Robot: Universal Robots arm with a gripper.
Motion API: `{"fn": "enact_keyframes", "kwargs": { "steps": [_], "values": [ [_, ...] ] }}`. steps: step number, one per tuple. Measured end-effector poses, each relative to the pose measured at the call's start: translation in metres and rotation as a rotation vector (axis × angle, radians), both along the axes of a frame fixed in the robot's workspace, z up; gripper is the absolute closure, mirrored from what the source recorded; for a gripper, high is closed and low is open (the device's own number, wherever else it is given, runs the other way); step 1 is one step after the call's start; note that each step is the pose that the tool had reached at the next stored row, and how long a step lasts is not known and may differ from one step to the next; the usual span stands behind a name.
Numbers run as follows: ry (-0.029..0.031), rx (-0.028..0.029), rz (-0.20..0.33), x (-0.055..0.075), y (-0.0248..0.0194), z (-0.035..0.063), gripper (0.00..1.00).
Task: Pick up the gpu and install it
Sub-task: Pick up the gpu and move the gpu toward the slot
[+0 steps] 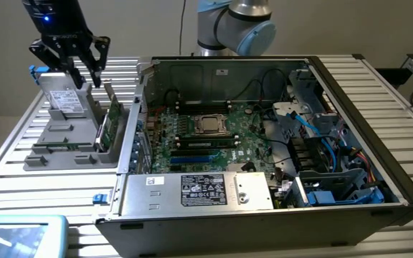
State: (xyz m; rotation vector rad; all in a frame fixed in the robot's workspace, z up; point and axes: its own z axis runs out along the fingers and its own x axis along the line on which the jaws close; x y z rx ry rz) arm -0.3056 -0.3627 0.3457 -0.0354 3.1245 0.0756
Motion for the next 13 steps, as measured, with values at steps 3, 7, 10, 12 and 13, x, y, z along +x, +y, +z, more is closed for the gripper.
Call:
{"fn": "enact_keyframes", "kwargs": {
  "steps": [3,7,10,12,13],
  "values": [
    [-0.0001,0.0000,-0.013,-0.001,-0.0003,-0.0054,0.56],
    [0.0000,0.0000,-0.036,-0.002,-0.0005,-0.0127,0.56],
    [-0.0001,0.0000,-0.059,-0.002,-0.0007,-0.0182,0.55],
    [0.0000,-0.0001,-0.074,-0.002,-0.0009,-0.0218,0.48],
    [0.0000,0.0000,-0.082,-0.002,-0.0010,-0.0236,0.48]
  ]
}}
